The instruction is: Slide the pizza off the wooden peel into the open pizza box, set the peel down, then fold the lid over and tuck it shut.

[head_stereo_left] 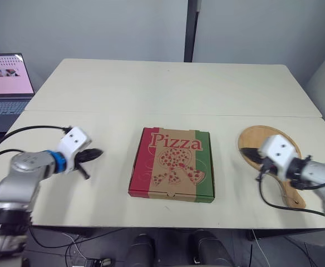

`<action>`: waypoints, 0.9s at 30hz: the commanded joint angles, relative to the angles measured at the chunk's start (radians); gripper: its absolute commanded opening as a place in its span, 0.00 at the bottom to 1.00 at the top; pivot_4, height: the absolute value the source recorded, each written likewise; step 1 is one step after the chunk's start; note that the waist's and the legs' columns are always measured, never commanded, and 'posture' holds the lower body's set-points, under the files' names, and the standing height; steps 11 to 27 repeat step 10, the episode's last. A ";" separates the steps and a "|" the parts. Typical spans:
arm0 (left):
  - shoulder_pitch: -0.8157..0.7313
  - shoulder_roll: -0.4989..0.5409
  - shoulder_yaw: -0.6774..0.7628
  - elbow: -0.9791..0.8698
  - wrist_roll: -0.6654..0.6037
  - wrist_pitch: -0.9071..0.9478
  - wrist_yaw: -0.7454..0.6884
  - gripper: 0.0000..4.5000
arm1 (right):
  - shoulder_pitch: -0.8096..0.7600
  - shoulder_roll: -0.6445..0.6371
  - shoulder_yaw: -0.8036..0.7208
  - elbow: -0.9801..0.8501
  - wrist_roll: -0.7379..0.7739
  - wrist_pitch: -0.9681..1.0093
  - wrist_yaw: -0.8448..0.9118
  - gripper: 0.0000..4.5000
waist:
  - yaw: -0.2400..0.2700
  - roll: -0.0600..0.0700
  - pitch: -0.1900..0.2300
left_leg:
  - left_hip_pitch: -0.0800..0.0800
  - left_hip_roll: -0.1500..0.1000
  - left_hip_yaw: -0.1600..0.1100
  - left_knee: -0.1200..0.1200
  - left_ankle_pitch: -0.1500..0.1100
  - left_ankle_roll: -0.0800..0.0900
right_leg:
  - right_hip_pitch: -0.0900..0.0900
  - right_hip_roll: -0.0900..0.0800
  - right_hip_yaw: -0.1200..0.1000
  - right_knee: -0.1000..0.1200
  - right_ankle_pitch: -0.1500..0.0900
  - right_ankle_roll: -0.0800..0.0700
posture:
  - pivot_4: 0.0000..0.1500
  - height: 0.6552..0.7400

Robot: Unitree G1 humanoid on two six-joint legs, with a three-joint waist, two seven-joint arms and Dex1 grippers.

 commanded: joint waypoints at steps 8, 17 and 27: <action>0.106 0.080 0.159 0.011 -0.065 0.001 -0.065 0.00 | 0.071 -0.162 -0.183 0.376 -0.034 -0.322 0.125 0.01 | 0.000 0.000 0.000 | 0.002 -0.001 0.004 -0.001 0.000 0.000 | 0.001 -0.003 0.001 -0.001 -0.002 0.004 | 1.00 0.93; 0.125 0.077 0.162 -0.005 -0.081 0.030 -0.073 0.00 | 0.046 -0.166 -0.179 0.442 -0.031 -0.354 0.114 0.01 | -0.002 0.000 0.000 | 0.002 -0.001 0.004 -0.001 0.000 0.000 | 0.000 -0.002 0.000 -0.001 -0.002 0.004 | 1.00 0.93; 0.125 0.077 0.162 -0.005 -0.081 0.030 -0.073 0.00 | 0.046 -0.166 -0.179 0.442 -0.031 -0.354 0.114 0.01 | -0.002 0.000 0.000 | 0.002 -0.001 0.004 -0.001 0.000 0.000 | 0.000 -0.002 0.000 -0.001 -0.002 0.004 | 1.00 0.93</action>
